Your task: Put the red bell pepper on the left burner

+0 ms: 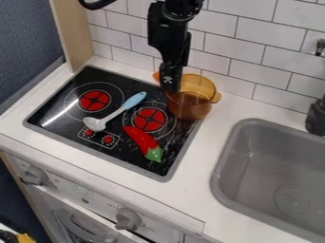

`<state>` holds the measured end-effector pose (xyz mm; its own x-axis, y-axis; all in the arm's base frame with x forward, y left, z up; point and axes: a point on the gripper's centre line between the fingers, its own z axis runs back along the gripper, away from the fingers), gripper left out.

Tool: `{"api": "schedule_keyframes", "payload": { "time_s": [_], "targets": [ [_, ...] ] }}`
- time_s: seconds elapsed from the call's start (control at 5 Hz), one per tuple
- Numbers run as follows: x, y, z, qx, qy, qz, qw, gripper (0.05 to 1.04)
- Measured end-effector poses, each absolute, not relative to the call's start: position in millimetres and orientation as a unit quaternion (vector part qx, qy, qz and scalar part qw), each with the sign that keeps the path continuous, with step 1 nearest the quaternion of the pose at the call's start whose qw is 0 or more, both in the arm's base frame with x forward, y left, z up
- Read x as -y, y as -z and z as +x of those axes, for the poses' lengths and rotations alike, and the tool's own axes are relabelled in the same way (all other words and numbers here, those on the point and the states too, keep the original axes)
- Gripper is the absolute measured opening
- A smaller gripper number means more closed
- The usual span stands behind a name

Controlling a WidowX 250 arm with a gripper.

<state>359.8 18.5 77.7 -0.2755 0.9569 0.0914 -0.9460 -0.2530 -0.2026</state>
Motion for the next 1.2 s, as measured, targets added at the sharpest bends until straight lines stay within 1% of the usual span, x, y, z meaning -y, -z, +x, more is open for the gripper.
{"api": "schedule_keyframes", "payload": {
  "time_s": [0.2, 0.4, 0.6, 0.8, 1.0, 1.2],
  "targets": [
    [-18.9, -67.0, 357.3, 0.102, -0.788, -0.01, 0.607, 1.007],
    [-10.3, -80.9, 350.5, 0.132, -0.743, 0.015, 0.655, 1.007],
    [-15.2, -110.7, 333.2, 0.173, -0.721, 0.02, 0.67, 1.007],
    [-14.3, -111.8, 322.6, 0.177, -0.677, 0.049, 0.713, 1.005],
    [-15.7, -94.4, 310.7, 0.15, -0.651, 0.086, 0.74, 1.004],
    [-18.1, -63.6, 294.6, 0.112, -0.639, 0.108, 0.753, 1.002]
  ]
}}
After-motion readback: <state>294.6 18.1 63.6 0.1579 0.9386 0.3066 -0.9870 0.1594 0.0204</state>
